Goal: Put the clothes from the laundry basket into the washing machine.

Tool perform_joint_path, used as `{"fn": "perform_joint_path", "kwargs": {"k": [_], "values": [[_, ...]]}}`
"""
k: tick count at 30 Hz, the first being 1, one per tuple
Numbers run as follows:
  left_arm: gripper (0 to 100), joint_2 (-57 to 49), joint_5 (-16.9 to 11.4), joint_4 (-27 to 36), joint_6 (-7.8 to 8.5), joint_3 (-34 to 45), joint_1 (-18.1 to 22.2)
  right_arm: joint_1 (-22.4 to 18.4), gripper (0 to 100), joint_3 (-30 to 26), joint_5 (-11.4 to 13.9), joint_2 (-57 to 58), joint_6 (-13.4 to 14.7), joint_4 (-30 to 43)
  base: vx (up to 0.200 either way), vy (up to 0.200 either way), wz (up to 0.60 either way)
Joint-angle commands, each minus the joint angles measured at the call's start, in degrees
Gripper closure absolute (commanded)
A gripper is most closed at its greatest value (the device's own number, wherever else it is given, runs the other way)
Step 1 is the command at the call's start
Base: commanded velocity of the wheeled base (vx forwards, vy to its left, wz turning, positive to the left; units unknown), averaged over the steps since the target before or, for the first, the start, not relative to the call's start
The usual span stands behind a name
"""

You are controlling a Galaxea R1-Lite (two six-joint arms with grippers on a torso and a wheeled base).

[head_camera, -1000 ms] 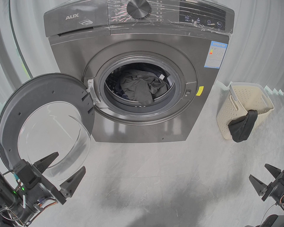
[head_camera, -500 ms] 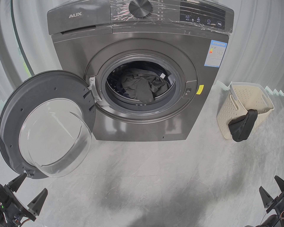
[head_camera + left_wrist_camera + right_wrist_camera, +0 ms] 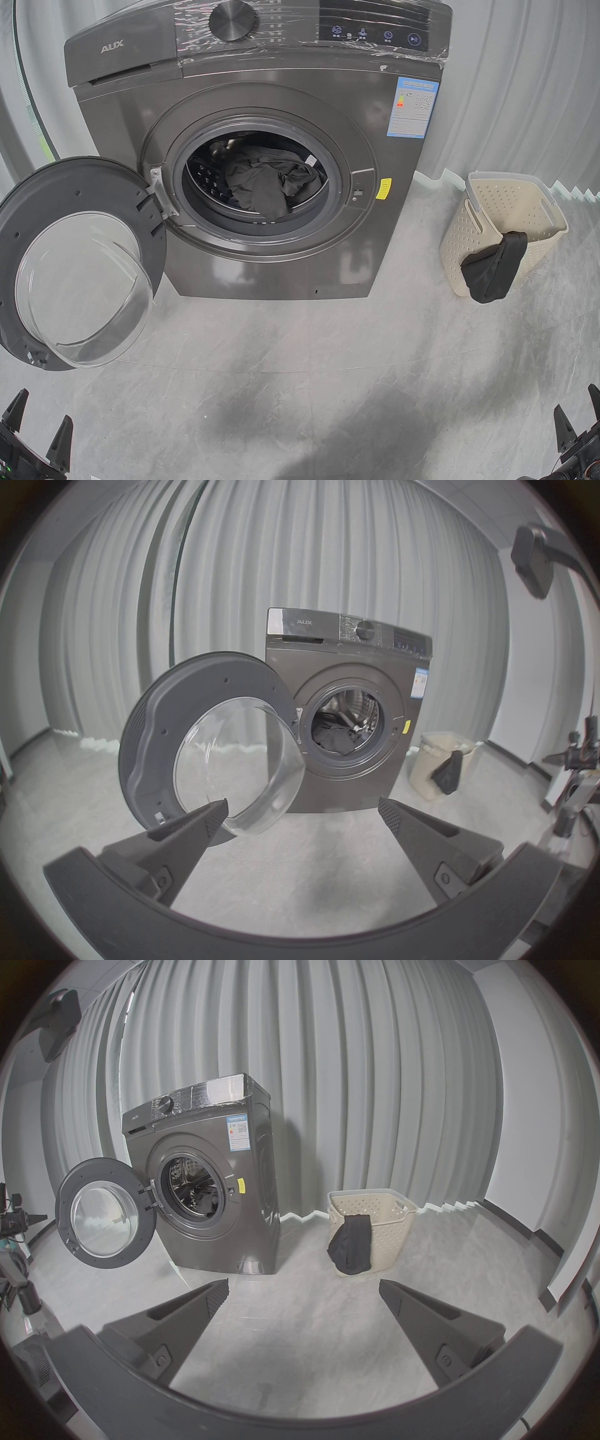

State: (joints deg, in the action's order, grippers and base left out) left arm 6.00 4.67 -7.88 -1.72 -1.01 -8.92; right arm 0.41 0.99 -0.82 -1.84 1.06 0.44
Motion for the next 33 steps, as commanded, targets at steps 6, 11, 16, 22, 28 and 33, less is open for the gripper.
{"fn": "perform_joint_path", "kwargs": {"k": [6,11,16,22,28,33], "values": [[0,-0.9,3.07,3.92,3.83,1.01,4.79,-0.33,0,-0.55,0.38,1.84,-1.06,0.53,0.0,-0.2,0.0],[0,-5.91,-0.63,4.01,3.74,1.01,9.36,-0.33,0,-0.55,0.38,1.84,-1.06,0.53,0.0,-0.2,0.0],[0,-5.91,-3.44,5.59,1.28,0.48,8.75,-0.24,0,-0.55,0.38,1.84,-1.15,0.53,0.0,-0.2,0.0],[0,-6.0,-8.89,6.64,1.54,0.22,9.01,-0.24,0,-0.64,0.55,1.84,-1.24,0.44,0.0,-0.2,0.0],[0,-6.0,-3.7,8.05,2.77,0.92,9.1,-0.24,0,-0.64,2.66,1.84,-1.5,0.35,0.0,-0.067,0.0],[0,-6.0,-5.72,8.05,2.77,0.92,8.84,-0.33,0,-0.72,2.66,1.84,-1.32,0.26,0.0,0.0,0.0]]}}
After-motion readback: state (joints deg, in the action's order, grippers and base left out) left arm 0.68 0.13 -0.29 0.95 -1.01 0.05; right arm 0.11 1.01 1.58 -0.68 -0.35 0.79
